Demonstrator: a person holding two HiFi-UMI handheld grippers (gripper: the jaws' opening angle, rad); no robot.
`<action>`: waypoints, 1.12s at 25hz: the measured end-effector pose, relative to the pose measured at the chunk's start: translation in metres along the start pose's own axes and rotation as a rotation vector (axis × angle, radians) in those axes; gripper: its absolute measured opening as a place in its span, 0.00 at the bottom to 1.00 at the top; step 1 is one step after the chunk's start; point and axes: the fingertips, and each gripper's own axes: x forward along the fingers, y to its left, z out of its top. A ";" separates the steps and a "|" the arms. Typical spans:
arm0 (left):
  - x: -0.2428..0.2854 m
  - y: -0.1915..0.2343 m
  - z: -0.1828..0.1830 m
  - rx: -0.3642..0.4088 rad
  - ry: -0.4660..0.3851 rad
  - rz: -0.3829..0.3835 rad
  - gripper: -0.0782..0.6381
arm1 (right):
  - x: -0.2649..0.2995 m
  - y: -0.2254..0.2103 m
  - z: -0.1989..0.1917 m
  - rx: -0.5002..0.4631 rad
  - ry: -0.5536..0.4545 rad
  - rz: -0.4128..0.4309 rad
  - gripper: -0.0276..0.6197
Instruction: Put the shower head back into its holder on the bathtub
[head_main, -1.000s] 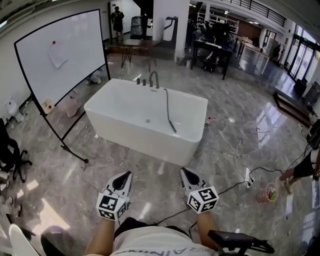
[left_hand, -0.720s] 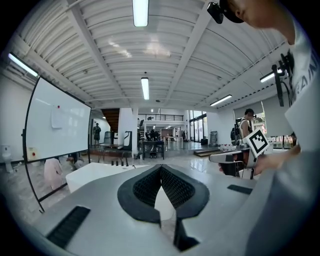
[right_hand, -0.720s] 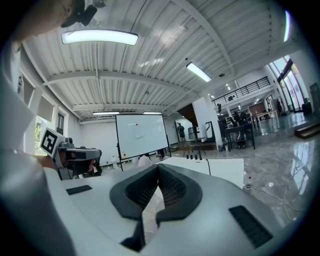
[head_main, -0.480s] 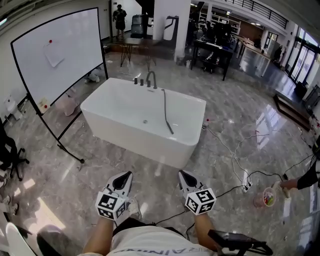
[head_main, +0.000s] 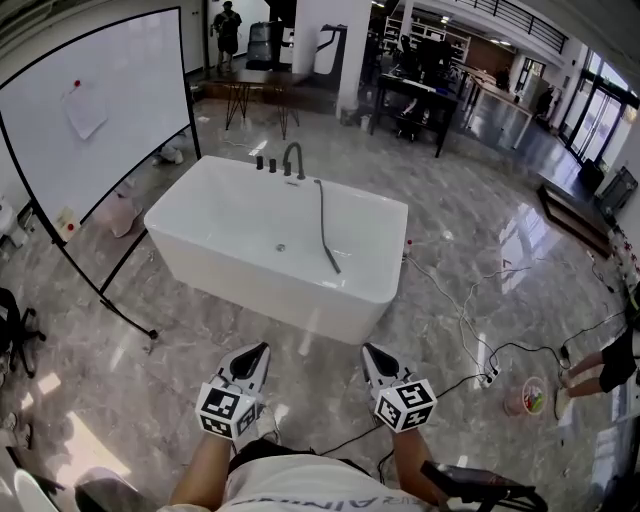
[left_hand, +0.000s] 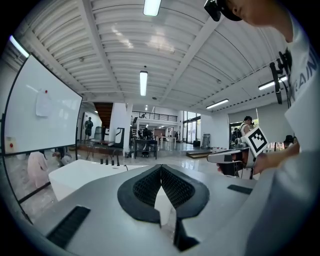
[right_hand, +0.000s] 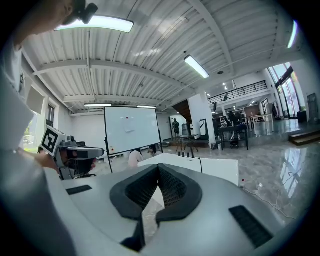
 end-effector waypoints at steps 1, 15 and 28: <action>0.006 0.012 0.000 -0.006 0.002 0.000 0.13 | 0.013 0.000 0.003 -0.004 0.004 -0.001 0.06; 0.053 0.224 0.012 -0.092 -0.013 -0.002 0.13 | 0.205 0.046 0.048 -0.067 0.019 -0.010 0.06; 0.104 0.277 0.011 -0.084 0.019 -0.050 0.13 | 0.292 0.036 0.051 -0.039 0.036 -0.007 0.06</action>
